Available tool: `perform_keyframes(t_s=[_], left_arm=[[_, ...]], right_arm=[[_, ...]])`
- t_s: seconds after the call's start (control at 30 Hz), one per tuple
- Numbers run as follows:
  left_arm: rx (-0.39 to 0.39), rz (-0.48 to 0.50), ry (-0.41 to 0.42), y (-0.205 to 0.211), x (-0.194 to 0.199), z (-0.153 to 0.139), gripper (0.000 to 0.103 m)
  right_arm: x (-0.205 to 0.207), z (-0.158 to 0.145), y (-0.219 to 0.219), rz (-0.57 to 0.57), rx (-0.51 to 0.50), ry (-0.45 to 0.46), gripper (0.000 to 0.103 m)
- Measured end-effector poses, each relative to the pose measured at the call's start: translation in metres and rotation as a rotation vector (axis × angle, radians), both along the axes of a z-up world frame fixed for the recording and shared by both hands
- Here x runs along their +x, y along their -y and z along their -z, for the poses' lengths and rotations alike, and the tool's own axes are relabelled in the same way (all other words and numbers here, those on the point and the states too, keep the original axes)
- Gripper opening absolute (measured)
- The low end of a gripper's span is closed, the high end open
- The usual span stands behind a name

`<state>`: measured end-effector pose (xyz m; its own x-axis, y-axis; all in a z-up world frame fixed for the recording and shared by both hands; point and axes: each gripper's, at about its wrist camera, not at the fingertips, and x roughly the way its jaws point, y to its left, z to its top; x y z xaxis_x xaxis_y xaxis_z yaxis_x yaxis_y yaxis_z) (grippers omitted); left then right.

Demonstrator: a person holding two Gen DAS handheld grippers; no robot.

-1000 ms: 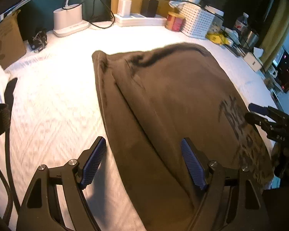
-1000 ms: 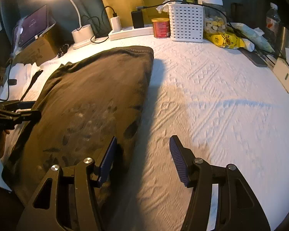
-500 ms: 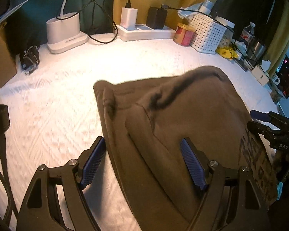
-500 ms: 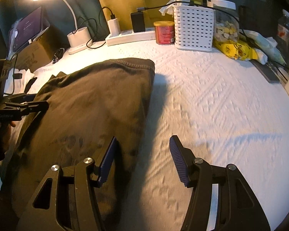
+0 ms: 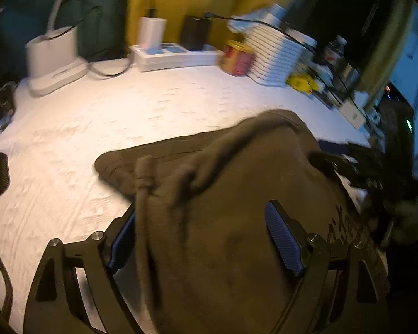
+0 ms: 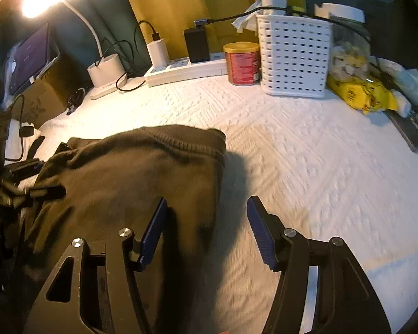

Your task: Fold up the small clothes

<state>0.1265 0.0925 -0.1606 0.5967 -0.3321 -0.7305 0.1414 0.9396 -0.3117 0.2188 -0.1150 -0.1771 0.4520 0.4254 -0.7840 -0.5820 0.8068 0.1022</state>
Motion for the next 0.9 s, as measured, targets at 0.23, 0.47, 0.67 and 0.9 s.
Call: perform_keyframes(t_s=[0.23, 0.47, 0.67, 0.9], left_arm=[[0.082, 0.094, 0.02, 0.023, 0.002, 0.003, 0.083], [0.112, 0.099, 0.038, 0.032, -0.001, 0.003, 0.068], [0.153, 0.108, 0.051, 0.039, -0.003, 0.003, 0.058], [0.154, 0.104, 0.054, 0.042, -0.003, 0.004, 0.057]], right_arm=[[0.006, 0.003, -0.025, -0.073, -0.022, 0.007, 0.063], [0.008, 0.003, -0.028, -0.077, -0.017, 0.005, 0.064], [0.012, -0.005, -0.02, -0.052, 0.093, -0.027, 0.074], [0.011, -0.006, -0.023, -0.047, 0.088, -0.025, 0.077]])
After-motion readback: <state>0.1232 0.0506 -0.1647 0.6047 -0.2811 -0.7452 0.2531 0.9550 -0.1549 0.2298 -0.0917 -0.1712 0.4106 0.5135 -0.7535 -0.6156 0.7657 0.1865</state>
